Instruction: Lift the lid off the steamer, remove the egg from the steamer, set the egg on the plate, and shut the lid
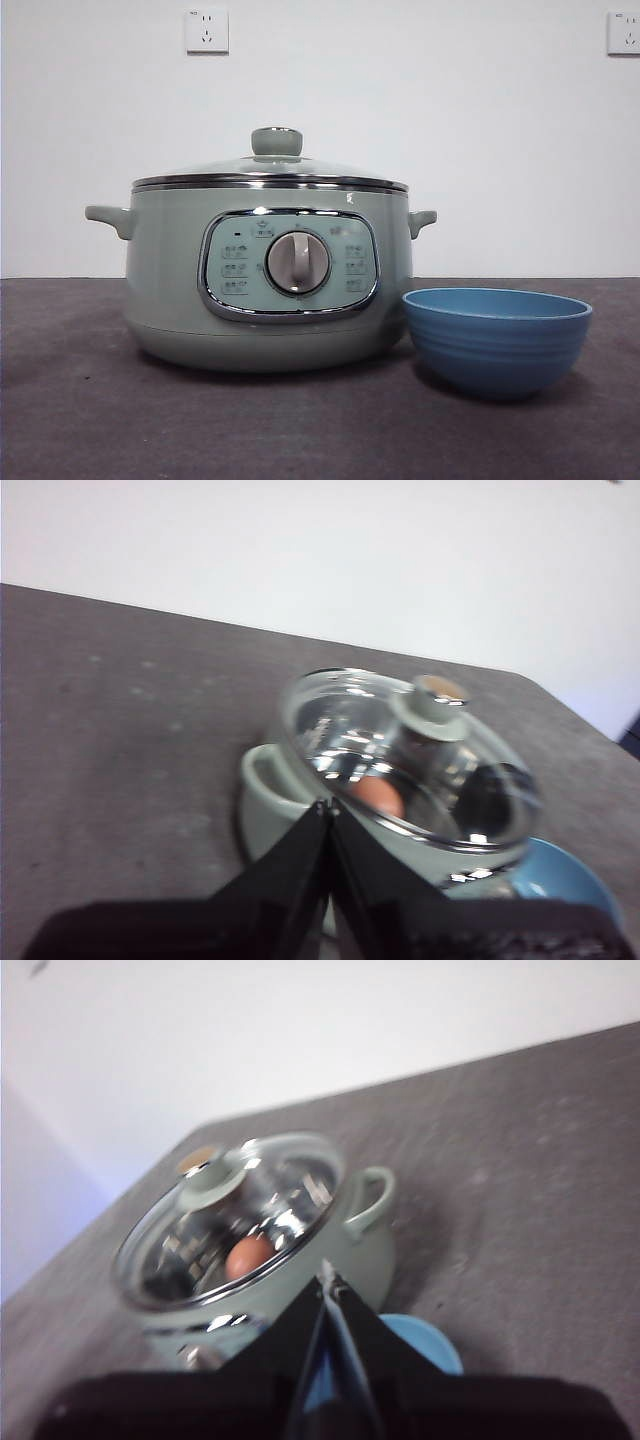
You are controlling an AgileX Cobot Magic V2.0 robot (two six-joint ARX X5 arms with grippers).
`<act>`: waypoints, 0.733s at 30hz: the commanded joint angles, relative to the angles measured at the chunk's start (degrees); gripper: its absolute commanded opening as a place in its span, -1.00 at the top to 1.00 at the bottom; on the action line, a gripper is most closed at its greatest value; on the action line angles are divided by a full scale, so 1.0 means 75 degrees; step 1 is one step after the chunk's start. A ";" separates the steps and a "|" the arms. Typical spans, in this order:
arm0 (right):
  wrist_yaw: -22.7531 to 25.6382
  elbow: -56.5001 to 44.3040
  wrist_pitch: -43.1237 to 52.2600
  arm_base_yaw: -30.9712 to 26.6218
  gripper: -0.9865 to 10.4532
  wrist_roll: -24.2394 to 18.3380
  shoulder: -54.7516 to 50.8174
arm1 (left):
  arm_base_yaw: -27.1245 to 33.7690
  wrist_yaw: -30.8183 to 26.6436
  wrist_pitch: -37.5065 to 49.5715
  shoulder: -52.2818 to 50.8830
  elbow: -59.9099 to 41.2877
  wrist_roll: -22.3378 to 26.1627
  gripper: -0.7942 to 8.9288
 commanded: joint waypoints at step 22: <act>-0.2276 0.3940 -0.4159 0.0029 0.79 -0.2766 0.2906 | 0.0017 0.2358 -0.2492 0.2419 0.3159 0.1652 0.79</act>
